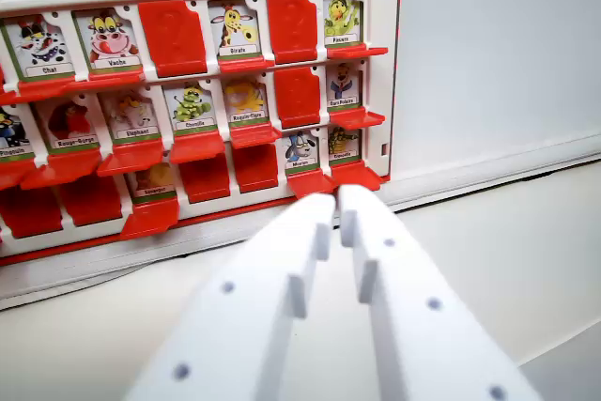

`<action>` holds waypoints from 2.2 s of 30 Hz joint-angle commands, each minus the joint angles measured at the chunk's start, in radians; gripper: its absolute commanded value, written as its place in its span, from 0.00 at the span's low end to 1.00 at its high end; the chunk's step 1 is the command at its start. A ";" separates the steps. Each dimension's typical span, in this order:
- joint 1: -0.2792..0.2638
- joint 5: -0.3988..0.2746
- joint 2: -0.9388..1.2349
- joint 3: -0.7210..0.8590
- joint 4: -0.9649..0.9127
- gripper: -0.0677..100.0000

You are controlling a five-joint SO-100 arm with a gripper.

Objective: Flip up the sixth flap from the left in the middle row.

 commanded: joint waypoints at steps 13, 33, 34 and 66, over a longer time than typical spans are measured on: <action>-0.018 -0.060 -0.426 -0.046 -0.344 0.00; -0.046 -0.035 -0.719 -0.256 -0.394 0.00; -0.048 -0.035 -0.729 -0.264 -0.394 0.00; -0.075 -0.003 -0.755 -0.451 -0.403 0.00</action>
